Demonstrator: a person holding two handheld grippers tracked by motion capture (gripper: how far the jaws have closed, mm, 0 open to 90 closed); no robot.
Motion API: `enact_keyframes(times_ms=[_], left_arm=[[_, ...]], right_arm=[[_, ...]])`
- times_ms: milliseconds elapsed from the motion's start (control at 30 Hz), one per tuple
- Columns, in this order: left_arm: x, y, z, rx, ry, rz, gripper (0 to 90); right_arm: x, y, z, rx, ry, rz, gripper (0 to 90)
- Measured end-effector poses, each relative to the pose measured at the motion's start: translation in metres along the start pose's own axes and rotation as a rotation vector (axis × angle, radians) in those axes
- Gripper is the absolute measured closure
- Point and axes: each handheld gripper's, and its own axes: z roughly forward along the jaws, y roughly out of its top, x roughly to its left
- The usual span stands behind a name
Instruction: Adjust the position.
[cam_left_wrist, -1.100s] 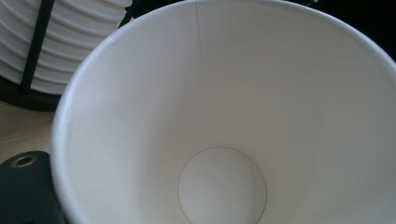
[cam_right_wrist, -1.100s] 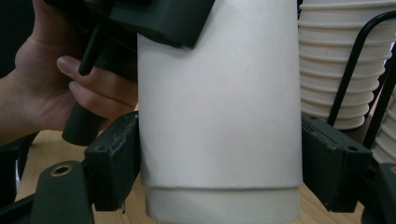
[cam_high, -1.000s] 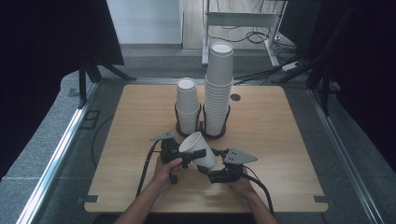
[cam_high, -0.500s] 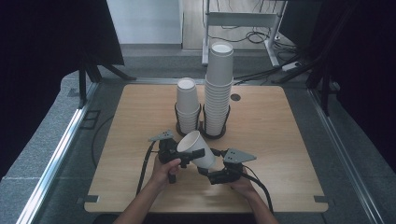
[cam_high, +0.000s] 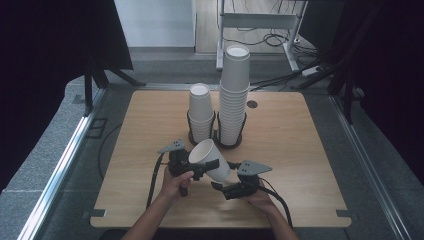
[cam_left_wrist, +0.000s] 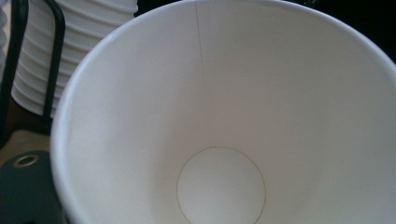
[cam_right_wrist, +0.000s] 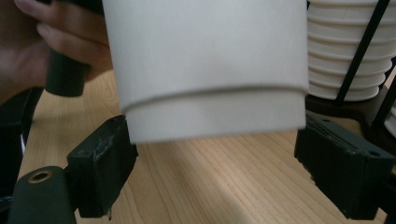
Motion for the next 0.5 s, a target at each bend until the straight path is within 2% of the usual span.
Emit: enact_keyframes(times_ms=[200, 500], left_arm=[[-0.004, 0.005, -0.008, 0.004, 0.055, 0.05, 12.4], [-0.001, 0.009, -0.018, 0.02, 0.185, 0.112, 12.4]], right_arm=[[-0.002, -0.001, 0.0, 0.012, -0.009, 0.009, 13.1], [-0.004, -0.004, -0.002, 0.022, -0.026, 0.017, 13.4]])
